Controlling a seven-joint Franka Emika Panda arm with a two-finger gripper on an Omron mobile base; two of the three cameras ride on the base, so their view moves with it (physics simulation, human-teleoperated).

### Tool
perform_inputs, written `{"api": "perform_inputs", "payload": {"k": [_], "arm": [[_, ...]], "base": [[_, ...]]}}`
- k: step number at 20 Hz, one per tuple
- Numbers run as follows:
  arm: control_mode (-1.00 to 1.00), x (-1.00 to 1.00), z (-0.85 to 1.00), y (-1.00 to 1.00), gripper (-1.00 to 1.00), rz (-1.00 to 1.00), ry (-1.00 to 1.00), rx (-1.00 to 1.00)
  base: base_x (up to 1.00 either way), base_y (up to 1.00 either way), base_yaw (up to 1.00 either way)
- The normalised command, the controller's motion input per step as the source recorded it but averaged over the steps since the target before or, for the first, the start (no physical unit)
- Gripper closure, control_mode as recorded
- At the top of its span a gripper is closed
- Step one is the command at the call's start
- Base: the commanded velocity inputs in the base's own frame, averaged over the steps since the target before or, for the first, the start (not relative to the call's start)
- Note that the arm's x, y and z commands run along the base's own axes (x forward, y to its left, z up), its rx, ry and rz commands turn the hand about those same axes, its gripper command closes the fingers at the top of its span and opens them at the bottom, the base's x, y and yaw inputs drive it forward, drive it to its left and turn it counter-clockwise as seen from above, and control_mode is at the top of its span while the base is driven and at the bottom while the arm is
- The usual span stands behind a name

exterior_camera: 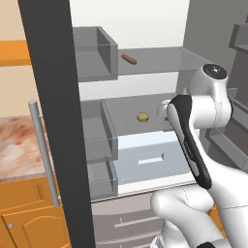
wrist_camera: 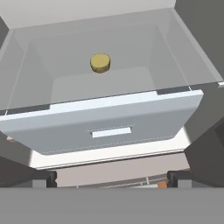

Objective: Retrieve the sausage and cheese from the fridge and place them on the cutting board on the counter.

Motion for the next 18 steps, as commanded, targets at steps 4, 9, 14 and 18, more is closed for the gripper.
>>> {"api": "perform_inputs", "payload": {"k": [4, 9, 14, 18], "arm": [[1.00, 0.00, 0.00, 0.00, -1.00, 0.00, 0.00, 0.00], [1.00, 0.00, 0.00, 0.00, -1.00, 0.00, 0.00, 0.00], [-1.00, 0.00, 0.00, 0.00, -1.00, 0.00, 0.00, 0.00], [-1.00, 0.00, 0.00, 0.00, -1.00, 0.00, 0.00, 0.00]], "base": [[0.00, 0.00, 0.00], [0.00, 0.00, 0.00], [0.00, 0.00, 0.00], [0.00, 0.00, 0.00]]}}
